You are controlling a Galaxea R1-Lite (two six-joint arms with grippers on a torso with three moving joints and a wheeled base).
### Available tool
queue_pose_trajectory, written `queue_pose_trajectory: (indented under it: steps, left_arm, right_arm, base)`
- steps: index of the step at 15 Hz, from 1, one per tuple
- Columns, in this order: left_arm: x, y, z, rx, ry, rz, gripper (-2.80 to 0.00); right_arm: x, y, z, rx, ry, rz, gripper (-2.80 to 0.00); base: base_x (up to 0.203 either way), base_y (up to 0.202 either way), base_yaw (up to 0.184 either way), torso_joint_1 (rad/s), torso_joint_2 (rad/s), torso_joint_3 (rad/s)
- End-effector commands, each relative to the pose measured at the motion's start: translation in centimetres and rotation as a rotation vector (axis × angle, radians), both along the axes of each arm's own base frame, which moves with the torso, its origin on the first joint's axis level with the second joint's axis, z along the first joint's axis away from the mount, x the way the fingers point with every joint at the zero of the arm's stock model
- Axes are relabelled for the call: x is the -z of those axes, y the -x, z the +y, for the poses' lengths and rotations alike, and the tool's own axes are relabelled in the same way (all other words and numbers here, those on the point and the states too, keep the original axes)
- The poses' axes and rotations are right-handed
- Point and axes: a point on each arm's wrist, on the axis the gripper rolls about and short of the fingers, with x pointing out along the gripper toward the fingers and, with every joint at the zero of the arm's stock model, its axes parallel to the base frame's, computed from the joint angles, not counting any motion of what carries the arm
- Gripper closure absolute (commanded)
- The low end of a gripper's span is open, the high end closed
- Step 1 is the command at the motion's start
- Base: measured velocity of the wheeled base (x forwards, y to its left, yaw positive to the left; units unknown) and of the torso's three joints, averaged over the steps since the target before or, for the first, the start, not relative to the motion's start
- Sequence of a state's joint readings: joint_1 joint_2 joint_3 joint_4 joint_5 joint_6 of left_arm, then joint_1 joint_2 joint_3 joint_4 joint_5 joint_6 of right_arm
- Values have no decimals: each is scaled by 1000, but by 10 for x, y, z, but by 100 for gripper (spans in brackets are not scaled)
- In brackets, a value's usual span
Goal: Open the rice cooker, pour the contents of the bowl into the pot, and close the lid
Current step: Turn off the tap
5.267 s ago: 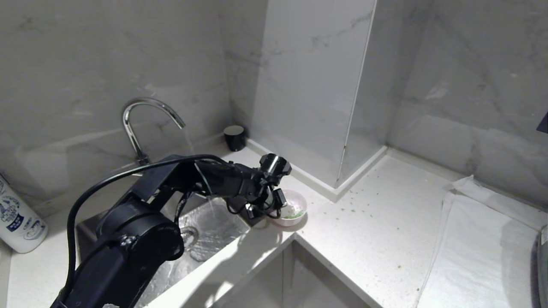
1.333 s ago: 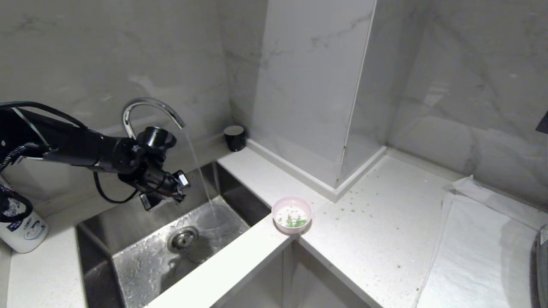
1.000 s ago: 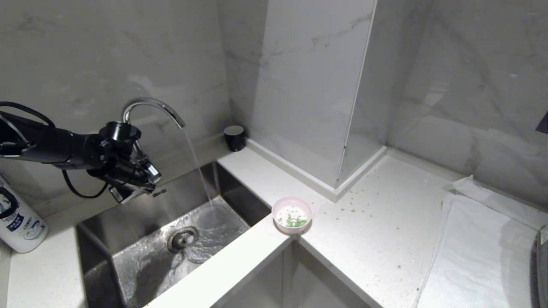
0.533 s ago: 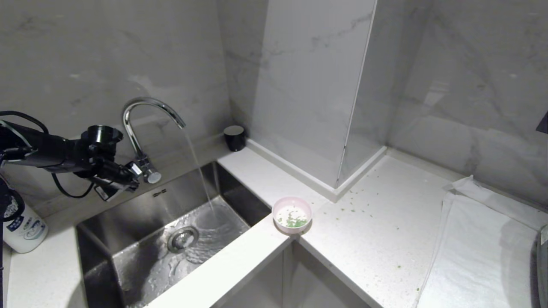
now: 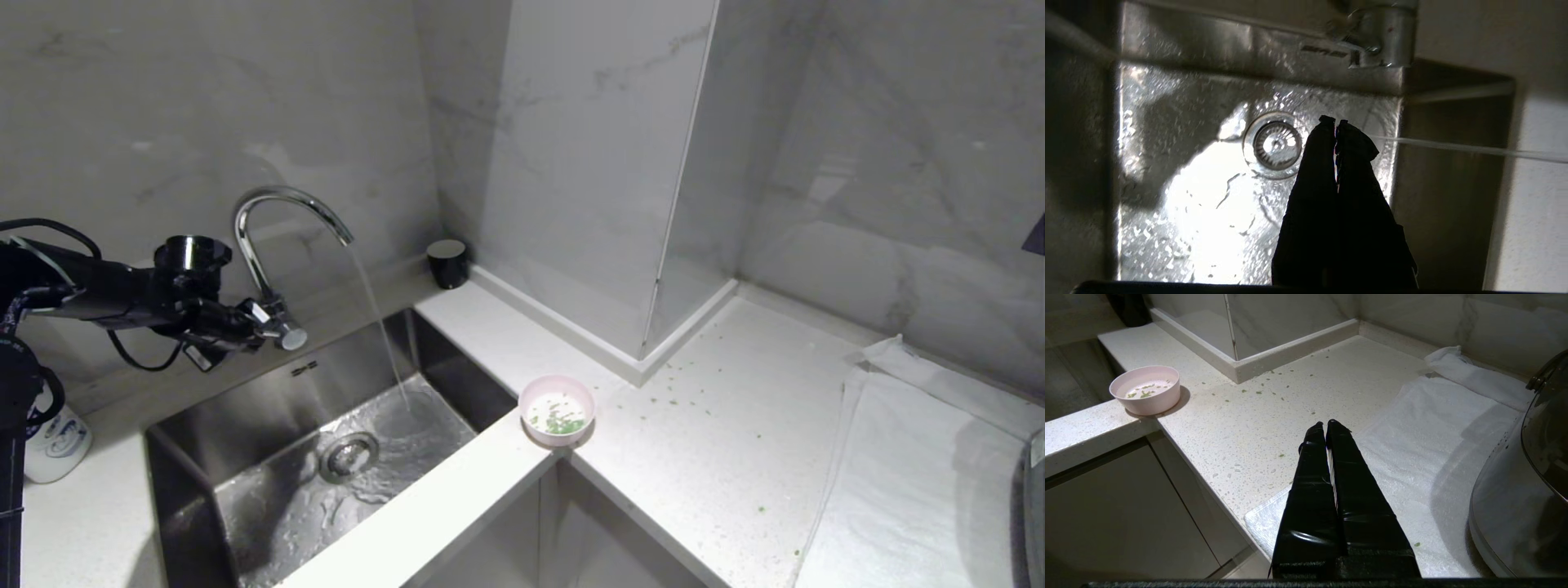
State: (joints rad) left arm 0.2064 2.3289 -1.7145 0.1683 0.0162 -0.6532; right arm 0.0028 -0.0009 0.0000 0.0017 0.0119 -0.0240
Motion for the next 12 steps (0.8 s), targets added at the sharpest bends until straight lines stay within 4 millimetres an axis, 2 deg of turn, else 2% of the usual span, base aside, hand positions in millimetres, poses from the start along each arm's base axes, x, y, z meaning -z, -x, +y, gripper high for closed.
queue_pose_trajectory:
  steps: [1, 7, 12]
  left_arm:
    - [-1, -3, 2, -8, -5, -30, 0]
    - [-5, -8, 4, -8, -15, -74, 0]
    - [6, -15, 8, -43, -40, -59, 0]
  right_arm:
    - [0, 0, 0, -1, 1, 2, 0]
    - [0, 0, 0, -1, -1, 2, 0]
    - [0, 0, 0, -1, 1, 2, 0]
  base:
    - [0, 0, 0, 0, 0, 0]
    - [0, 0, 0, 0, 0, 0]
    - [0, 0, 0, 0, 0, 0]
